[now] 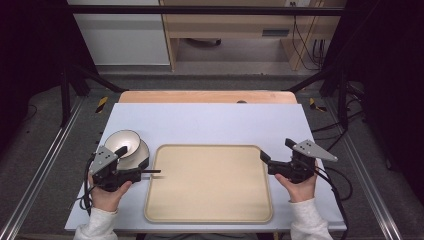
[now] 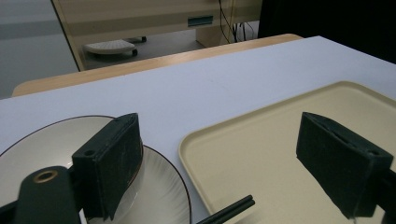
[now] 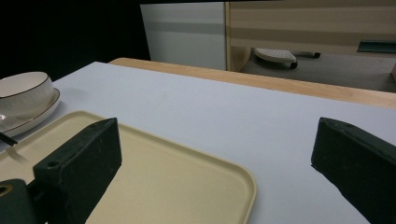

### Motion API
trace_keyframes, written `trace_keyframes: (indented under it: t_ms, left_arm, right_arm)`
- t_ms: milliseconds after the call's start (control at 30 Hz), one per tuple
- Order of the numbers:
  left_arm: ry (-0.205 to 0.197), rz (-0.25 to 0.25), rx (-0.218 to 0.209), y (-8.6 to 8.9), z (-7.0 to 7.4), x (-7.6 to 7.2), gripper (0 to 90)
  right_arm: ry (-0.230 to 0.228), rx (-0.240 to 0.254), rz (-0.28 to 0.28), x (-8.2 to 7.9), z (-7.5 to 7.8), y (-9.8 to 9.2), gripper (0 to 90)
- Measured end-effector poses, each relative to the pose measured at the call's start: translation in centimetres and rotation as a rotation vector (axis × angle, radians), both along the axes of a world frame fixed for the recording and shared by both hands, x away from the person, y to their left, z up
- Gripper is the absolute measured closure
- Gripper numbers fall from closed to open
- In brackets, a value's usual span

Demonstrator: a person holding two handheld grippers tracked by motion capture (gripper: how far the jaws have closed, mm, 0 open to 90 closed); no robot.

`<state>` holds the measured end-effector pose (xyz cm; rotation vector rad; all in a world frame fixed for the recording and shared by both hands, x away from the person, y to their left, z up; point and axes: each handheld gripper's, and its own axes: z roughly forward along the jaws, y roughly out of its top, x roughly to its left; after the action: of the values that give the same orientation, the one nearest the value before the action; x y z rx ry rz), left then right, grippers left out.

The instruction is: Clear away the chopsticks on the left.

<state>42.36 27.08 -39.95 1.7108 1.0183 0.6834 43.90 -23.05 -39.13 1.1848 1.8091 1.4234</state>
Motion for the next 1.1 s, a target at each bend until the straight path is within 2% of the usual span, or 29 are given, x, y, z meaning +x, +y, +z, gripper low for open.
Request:
trace_keyframes:
  t_ms: [267,567,667,800,867,933,1100]
  left_arm:
    - [0.002,-0.016,0.018,1.0,-0.2,-1.4,13.9]
    - [0.027,-0.034,0.030,2.2,-0.8,-2.5,14.2]
    - [0.041,-0.044,0.024,2.8,-1.1,-2.8,14.4]
    - [0.067,-0.059,0.032,3.6,-1.5,-3.2,14.8]
    - [0.078,-0.056,0.049,4.0,-1.8,-3.5,15.3]
    - [0.083,-0.053,0.046,4.1,-2.0,-3.6,15.4]
    - [0.128,-0.037,0.072,4.9,-3.0,-3.7,16.2]
  right_arm:
    - [0.003,0.003,-0.002,-0.1,0.0,0.0,2.4]
    - [0.004,0.015,0.008,-0.4,0.2,0.2,2.8]
    - [0.010,0.013,0.017,-0.4,0.2,0.4,3.2]
    - [0.022,-0.014,0.028,-0.4,0.2,0.7,3.2]
    - [0.021,-0.017,0.030,-0.3,0.1,0.9,3.2]
    - [0.024,-0.018,0.034,-0.4,0.1,0.9,3.2]
    - [0.026,-0.030,0.045,-0.4,0.1,1.3,3.0]
